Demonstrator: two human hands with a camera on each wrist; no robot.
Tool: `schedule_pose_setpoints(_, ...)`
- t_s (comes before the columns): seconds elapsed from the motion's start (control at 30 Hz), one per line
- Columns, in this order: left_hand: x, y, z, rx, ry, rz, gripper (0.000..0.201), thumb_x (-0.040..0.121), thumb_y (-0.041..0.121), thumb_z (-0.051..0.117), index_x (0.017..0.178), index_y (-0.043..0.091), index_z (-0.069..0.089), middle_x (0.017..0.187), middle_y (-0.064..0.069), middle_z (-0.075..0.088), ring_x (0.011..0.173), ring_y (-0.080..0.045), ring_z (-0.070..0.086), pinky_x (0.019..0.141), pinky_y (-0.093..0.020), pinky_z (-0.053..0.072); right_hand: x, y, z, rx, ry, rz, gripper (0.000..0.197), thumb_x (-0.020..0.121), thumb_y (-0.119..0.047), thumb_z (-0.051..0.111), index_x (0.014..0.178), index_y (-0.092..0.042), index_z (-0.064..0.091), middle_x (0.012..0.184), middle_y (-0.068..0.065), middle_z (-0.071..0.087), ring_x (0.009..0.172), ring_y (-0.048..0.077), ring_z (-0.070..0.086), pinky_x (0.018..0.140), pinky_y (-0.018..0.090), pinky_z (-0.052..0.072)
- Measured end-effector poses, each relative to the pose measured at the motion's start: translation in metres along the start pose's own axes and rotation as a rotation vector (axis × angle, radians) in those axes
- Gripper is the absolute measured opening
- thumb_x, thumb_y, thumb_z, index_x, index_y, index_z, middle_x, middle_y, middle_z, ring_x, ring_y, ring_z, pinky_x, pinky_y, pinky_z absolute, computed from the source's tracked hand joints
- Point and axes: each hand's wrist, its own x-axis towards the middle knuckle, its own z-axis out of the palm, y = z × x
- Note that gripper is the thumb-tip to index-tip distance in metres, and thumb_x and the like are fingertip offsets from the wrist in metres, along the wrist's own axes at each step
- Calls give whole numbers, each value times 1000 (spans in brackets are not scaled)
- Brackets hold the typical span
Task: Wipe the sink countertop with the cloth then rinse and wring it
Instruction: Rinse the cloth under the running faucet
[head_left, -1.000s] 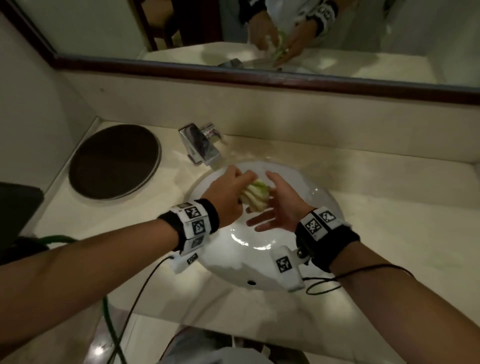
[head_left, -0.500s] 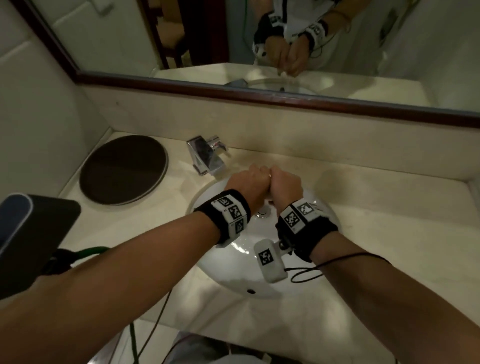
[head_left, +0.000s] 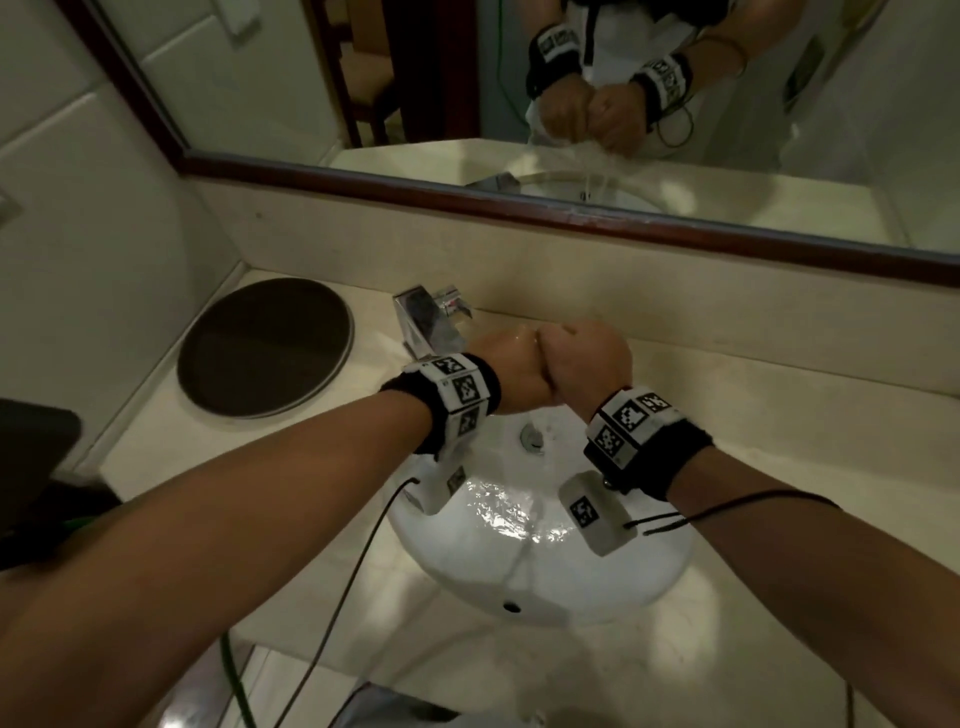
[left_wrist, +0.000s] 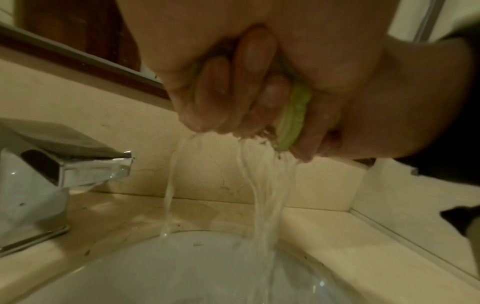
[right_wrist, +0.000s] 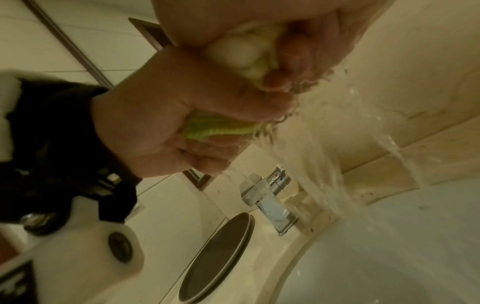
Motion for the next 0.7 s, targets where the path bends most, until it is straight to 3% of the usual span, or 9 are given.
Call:
schedule_pose_setpoints(0.07,2,-7,-2,-175,-33,10,28,78,22,75,104,14,69,94,-2,69,87,-20,64,80,-35,54,-3,-6,-1,-27,23,-82,40,78,-34,43,45,-12,36,45,0,36,45,17,33,46,31,23)
schedule_pose_setpoints(0.13,2,-13,-2,-307,-23,31,35,72,18,80,105,15,70,97,-3,71,89,-20,66,83,-37,55,-5,-9,-1,-58,47,-184,36,72,-35,38,44,-13,32,44,0,33,44,15,29,46,32,21)
schedule_pose_setpoints(0.27,-5,-15,1,-363,-37,-41,17,73,21,81,84,17,68,69,1,66,61,-13,60,59,-30,52,-2,-3,-1,-139,68,-333,35,75,-31,40,47,-12,38,44,-1,33,46,20,30,46,33,21)
schedule_pose_setpoints(0.33,-7,-19,4,-381,-77,-105,22,75,27,81,89,15,68,70,-6,66,58,-17,59,57,-34,56,-2,0,1,-192,80,-366,32,80,-33,43,54,-15,49,49,-3,39,49,19,37,48,32,26)
schedule_pose_setpoints(0.43,-13,-29,8,-468,-105,-142,31,74,19,82,99,17,63,81,-12,69,67,-22,67,61,-38,61,-9,2,4,-67,0,-206,13,89,-37,54,85,-25,57,70,-11,52,65,12,52,60,31,45)
schedule_pose_setpoints(0.5,-16,-35,9,-438,-110,-160,37,73,16,82,101,25,59,89,-5,69,76,-20,69,59,-35,61,-14,3,9,59,-121,-88,21,88,-40,57,103,-25,54,92,-4,60,83,16,60,73,36,54)
schedule_pose_setpoints(0.6,-21,-45,13,-147,-37,-132,40,76,19,76,108,28,55,95,4,64,74,-15,63,59,-25,50,-19,2,9,249,-271,130,37,91,-46,52,119,-22,50,117,4,58,97,23,61,77,42,58)
schedule_pose_setpoints(0.7,-27,-50,13,145,96,-65,32,80,20,60,110,25,51,105,0,63,93,-25,61,72,-28,43,-25,6,3,453,-441,361,46,96,-55,37,119,-18,51,117,13,60,96,34,65,75,55,59)
